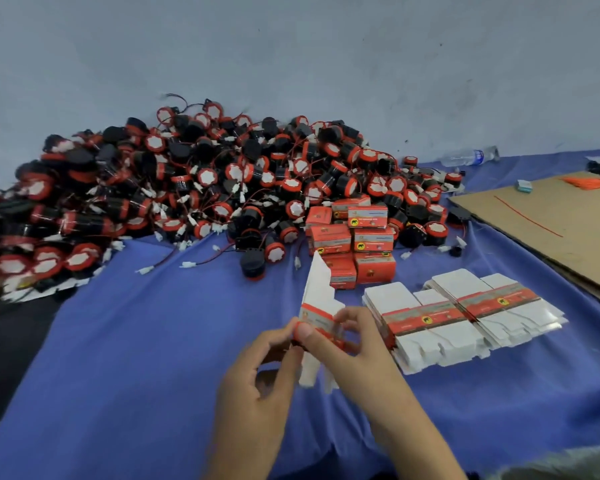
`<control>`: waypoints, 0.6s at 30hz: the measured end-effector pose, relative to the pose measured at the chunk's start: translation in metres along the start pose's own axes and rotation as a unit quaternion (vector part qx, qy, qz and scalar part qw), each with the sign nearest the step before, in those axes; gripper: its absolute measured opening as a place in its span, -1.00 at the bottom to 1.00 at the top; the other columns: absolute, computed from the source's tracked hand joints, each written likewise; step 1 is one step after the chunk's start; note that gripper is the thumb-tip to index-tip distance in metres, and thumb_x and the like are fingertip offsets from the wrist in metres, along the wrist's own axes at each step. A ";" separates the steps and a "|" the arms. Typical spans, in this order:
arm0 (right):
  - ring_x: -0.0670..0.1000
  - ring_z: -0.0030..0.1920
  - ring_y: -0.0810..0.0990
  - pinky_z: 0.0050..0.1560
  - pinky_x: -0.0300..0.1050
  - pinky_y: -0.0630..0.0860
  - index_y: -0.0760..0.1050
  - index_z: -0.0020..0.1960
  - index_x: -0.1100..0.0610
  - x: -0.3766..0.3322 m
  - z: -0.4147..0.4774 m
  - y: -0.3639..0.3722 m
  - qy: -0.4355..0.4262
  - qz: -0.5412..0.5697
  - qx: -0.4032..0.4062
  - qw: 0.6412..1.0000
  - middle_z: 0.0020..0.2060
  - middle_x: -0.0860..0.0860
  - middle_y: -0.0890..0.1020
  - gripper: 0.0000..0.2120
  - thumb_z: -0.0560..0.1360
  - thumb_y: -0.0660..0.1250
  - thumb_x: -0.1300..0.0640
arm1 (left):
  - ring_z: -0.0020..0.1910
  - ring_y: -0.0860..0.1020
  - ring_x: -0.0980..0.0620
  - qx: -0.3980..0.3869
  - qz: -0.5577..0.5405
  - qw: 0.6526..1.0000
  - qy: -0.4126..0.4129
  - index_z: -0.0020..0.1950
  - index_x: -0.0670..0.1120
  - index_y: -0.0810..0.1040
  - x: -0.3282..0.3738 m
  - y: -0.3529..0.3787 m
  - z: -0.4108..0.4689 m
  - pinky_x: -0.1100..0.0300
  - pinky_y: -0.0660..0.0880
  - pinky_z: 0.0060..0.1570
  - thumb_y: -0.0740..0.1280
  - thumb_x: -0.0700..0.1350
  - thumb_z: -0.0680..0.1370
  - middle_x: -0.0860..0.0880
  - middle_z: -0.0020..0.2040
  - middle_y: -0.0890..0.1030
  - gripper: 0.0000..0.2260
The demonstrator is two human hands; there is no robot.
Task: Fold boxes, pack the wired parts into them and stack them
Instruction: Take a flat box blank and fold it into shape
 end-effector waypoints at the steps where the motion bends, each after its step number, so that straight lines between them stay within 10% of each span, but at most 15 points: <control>1: -0.09 -0.11 0.72 -0.24 -0.18 0.62 0.48 0.06 0.10 0.004 -0.001 0.008 0.014 0.027 0.008 1.000 -0.05 -0.02 0.69 -0.45 0.26 0.59 -0.18 | 0.01 0.66 0.14 0.005 0.025 1.000 0.009 0.12 0.25 0.66 -0.001 -0.009 -0.003 0.34 0.57 -0.05 0.36 0.03 0.49 0.13 0.03 0.69 -0.76; 6: 0.24 0.04 0.71 0.11 0.25 0.62 0.59 0.17 0.21 0.009 -0.011 0.055 0.065 0.184 -0.028 0.980 0.00 0.21 0.72 -0.75 0.49 0.42 0.28 | 0.36 0.45 0.11 -0.037 0.141 0.988 0.042 0.27 0.38 0.54 -0.011 -0.044 -0.015 0.10 0.45 0.35 0.48 0.29 0.40 0.24 0.32 0.49 -0.56; 11: 0.20 0.08 0.67 0.05 0.15 0.64 0.60 0.29 0.15 0.003 -0.021 0.089 0.137 0.261 -0.130 0.947 0.16 0.23 0.67 -0.64 0.54 0.37 0.02 | 0.46 0.34 0.24 0.020 0.096 0.994 0.057 0.49 0.43 0.19 -0.015 -0.100 -0.023 0.05 0.40 0.33 0.63 0.29 0.03 0.35 0.47 0.32 0.10; 16: 0.26 0.03 0.70 -0.08 0.20 0.64 0.46 0.40 0.03 0.014 -0.037 0.129 0.215 0.257 -0.190 0.923 0.07 0.27 0.70 -0.34 0.35 0.50 -0.11 | 0.40 0.49 0.05 0.059 0.026 0.990 0.123 0.45 0.23 0.40 -0.006 -0.141 -0.023 0.12 0.48 0.26 0.61 0.21 0.26 0.08 0.42 0.51 -0.20; 18: 0.05 0.07 0.71 -0.06 0.11 0.68 0.29 0.47 -0.12 0.017 -0.037 0.131 0.177 0.233 -0.155 0.943 0.01 -0.05 0.74 -0.36 0.47 0.47 -0.02 | 0.36 0.53 0.06 0.061 0.072 0.986 0.138 0.37 0.19 0.51 -0.002 -0.159 -0.024 0.20 0.47 0.26 0.54 0.31 0.32 0.08 0.35 0.57 -0.34</control>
Point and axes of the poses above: each hand's wrist, its own z-axis towards the middle knuckle, its own y-axis out of the palm, x = y × z, the point moved 5 cm from there along z, towards the middle knuckle
